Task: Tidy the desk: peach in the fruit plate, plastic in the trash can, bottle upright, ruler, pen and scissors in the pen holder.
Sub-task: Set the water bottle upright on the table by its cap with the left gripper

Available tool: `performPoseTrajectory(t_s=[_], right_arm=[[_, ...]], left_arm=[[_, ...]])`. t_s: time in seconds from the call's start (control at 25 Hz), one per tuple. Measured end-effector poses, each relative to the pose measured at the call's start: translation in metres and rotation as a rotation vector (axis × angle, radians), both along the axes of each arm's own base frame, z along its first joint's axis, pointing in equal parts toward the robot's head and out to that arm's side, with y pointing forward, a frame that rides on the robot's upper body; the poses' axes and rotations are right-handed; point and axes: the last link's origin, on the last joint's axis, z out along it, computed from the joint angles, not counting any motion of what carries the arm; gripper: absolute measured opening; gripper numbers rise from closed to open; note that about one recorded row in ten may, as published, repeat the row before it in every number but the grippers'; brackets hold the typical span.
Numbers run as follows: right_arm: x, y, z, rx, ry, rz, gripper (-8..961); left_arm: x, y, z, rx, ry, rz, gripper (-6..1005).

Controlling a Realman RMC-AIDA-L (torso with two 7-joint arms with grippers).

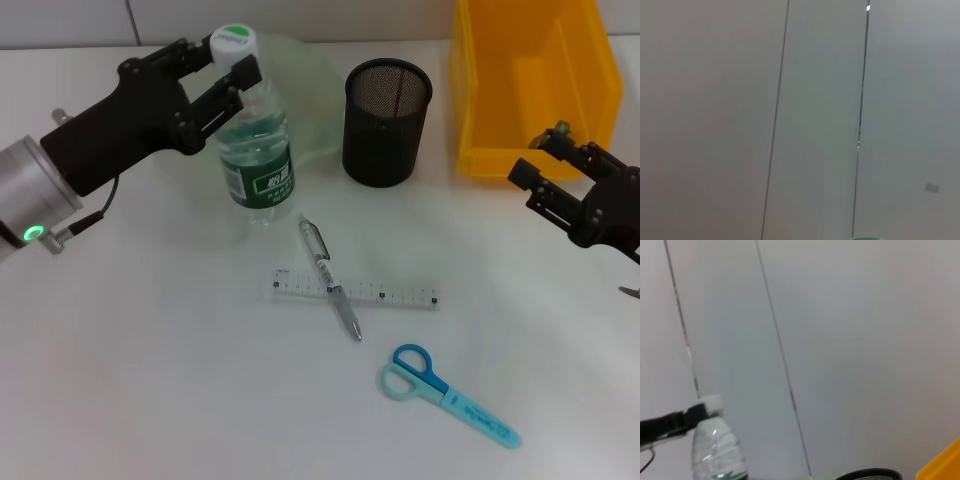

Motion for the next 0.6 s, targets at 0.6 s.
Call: performPoseTrajectory(t_s=[0.6], right_arm=[[-0.001,0.003,-0.001,0.003,0.004,-0.006,681]], left_arm=[[-0.026,-0.017,0.004,0.062,0.028,0.054,436]])
